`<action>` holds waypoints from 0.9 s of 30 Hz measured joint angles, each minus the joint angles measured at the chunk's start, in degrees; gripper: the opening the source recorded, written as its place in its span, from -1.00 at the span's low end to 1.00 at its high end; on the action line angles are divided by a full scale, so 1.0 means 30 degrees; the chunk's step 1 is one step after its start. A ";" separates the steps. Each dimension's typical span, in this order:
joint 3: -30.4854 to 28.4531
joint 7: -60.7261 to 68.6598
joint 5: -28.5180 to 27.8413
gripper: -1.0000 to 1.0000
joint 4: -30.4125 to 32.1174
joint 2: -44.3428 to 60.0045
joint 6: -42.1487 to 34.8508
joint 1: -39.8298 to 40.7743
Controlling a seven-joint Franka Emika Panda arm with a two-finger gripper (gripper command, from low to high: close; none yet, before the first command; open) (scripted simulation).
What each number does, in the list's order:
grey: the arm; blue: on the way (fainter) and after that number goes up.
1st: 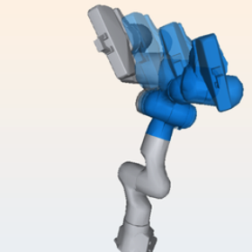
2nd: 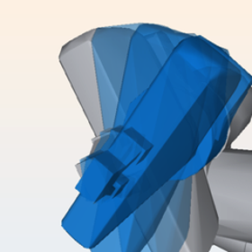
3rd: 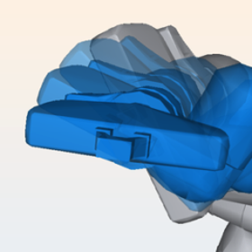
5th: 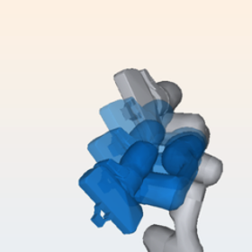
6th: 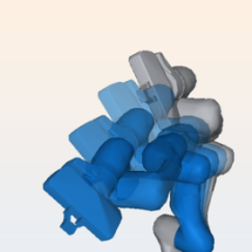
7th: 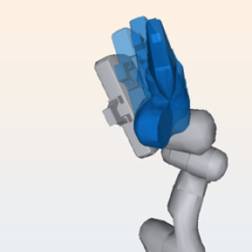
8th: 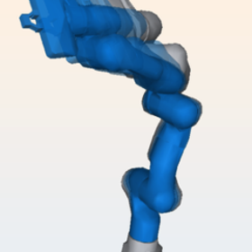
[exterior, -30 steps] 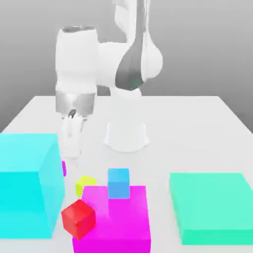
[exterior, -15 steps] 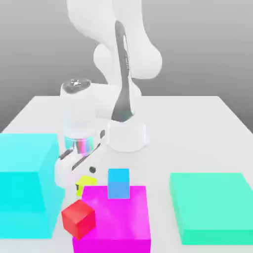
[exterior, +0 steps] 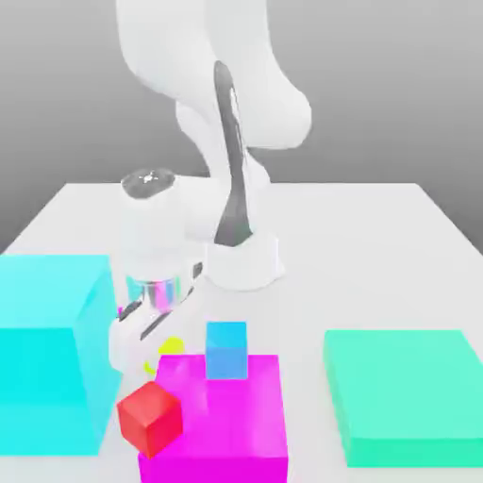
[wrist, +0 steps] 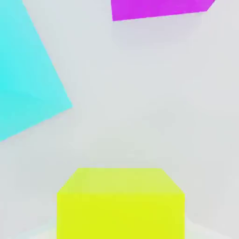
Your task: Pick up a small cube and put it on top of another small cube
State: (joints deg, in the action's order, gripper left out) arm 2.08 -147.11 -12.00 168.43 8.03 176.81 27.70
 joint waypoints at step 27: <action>0.2088 0.5295 0.3423 -1.00 -1.1850 -0.2655 -1.3812 -0.2145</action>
State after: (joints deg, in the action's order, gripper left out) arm 8.35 -131.22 -1.73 132.88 0.07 135.37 21.27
